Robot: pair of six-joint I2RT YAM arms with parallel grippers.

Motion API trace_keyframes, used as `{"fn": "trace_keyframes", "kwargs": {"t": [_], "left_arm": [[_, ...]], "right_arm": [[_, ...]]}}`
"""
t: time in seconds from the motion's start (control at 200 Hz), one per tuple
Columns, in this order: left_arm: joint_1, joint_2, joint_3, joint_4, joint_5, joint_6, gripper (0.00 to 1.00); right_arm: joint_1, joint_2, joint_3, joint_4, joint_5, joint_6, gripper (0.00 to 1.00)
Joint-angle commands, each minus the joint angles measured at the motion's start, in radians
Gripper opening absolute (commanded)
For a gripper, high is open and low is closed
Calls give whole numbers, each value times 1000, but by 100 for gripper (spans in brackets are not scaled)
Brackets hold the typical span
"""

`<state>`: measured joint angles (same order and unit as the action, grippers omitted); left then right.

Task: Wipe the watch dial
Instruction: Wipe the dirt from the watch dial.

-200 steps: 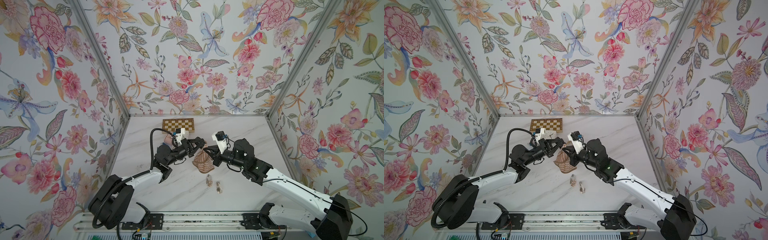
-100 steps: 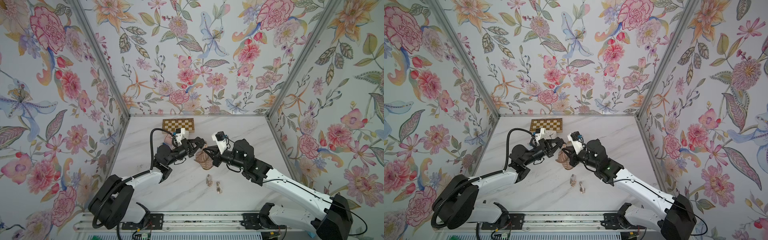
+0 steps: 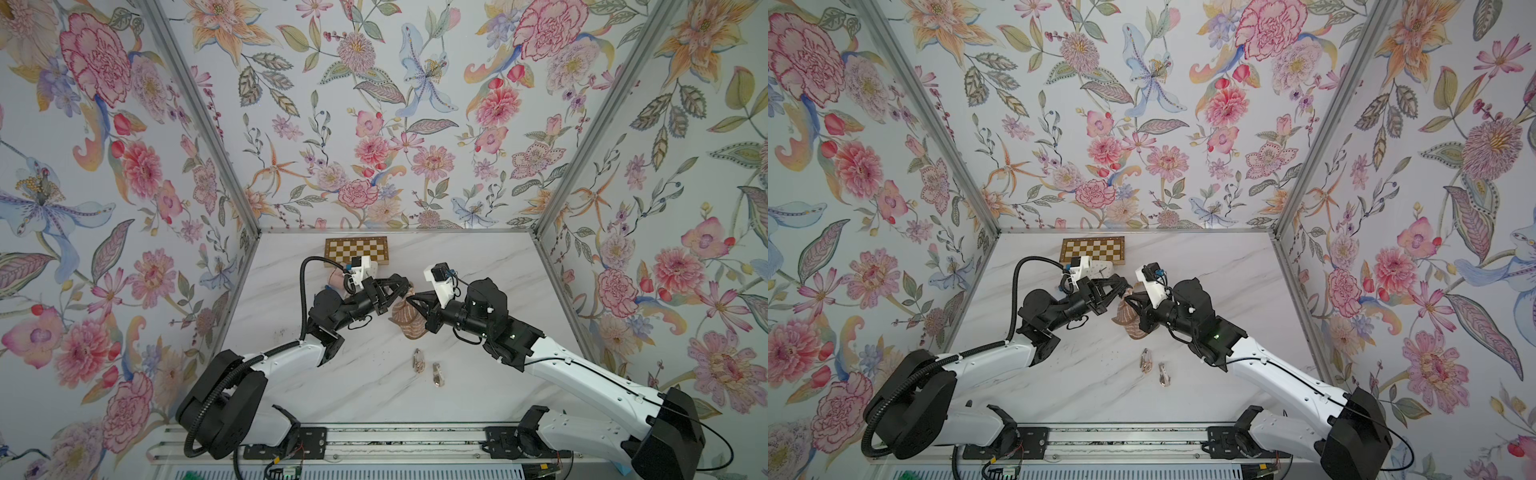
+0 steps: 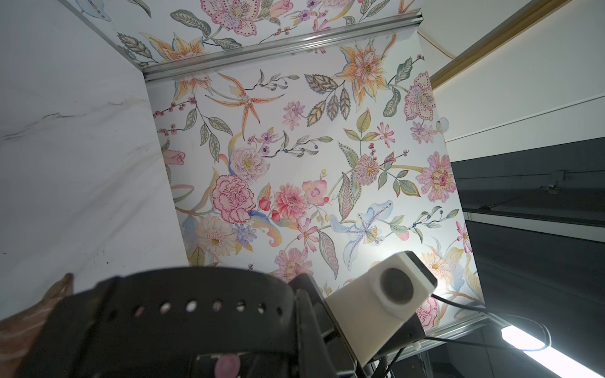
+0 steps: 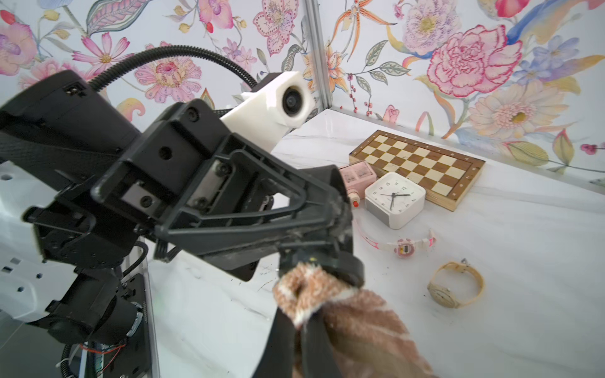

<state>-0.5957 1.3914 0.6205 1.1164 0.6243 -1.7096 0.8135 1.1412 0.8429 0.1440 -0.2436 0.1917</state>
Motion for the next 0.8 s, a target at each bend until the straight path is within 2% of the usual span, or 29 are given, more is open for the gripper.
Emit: {"fn": "trace_keyframes", "kwargs": {"t": [0.0, 0.19, 0.435, 0.796], "left_arm": [[-3, -18, 1, 26, 13, 13, 0], [-3, -32, 1, 9, 15, 21, 0], [-3, -23, 6, 16, 14, 19, 0], [-3, -36, 3, -5, 14, 30, 0]], "right_arm": [[17, 5, 33, 22, 11, -6, 0], [-62, -34, -15, 14, 9, 10, 0], [15, 16, 45, 17, -8, 1, 0], [-23, 13, 12, 23, -8, 8, 0]]}}
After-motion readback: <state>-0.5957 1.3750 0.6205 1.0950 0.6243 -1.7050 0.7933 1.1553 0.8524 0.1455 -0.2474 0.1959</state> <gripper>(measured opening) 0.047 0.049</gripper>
